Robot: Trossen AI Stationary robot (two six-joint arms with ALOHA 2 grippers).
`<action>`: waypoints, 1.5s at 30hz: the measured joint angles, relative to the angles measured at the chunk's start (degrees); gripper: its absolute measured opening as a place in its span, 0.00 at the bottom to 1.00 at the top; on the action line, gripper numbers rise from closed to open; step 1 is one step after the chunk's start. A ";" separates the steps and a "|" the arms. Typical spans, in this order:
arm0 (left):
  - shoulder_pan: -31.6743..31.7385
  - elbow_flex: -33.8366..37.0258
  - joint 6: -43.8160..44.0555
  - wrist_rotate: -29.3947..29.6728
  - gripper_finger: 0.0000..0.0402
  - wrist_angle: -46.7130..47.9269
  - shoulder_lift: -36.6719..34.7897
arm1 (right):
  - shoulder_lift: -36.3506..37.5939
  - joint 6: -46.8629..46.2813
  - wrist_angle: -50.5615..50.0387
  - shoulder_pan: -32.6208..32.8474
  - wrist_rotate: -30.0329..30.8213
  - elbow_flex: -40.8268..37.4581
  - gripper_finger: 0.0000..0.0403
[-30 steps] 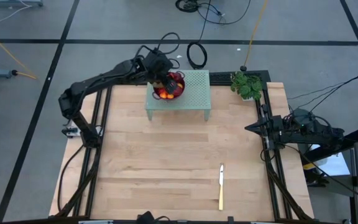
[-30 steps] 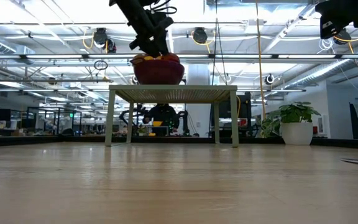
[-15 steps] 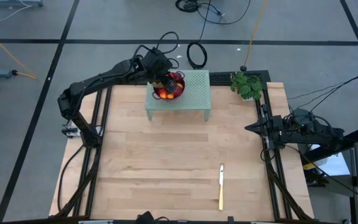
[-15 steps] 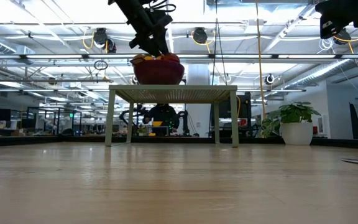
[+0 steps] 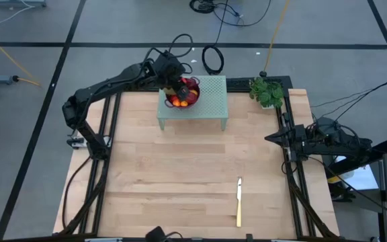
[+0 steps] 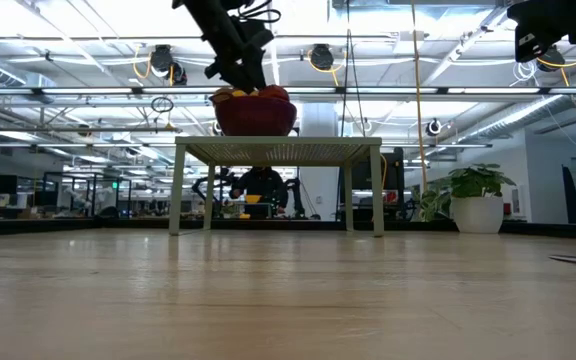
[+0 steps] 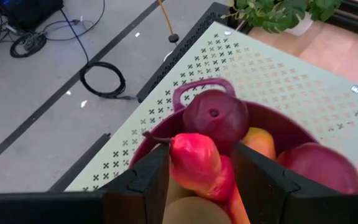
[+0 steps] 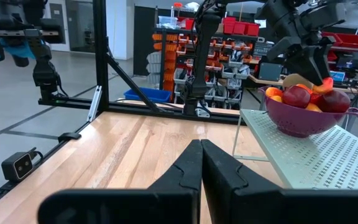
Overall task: Pick & Place Fruit
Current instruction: Put the orange peach in the red strainer bowl on the shelf, then put the yellow knife on the shelf
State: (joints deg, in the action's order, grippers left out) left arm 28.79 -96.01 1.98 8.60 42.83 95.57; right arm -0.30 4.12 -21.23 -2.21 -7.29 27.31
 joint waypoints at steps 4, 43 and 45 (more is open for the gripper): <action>0.27 0.00 0.02 0.02 0.43 0.77 0.00 | 0.00 0.00 0.00 0.01 0.00 -0.01 0.00; 1.21 0.00 -0.39 2.52 0.43 0.65 -0.02 | 0.00 0.00 0.00 0.00 0.00 0.00 0.00; 1.21 0.00 -0.38 2.52 0.43 0.55 -0.02 | 0.00 0.00 0.00 0.00 0.00 0.00 0.00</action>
State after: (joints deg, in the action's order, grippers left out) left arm 30.00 -96.01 1.59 11.12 43.38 95.55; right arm -0.30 4.12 -21.23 -2.21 -7.29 27.30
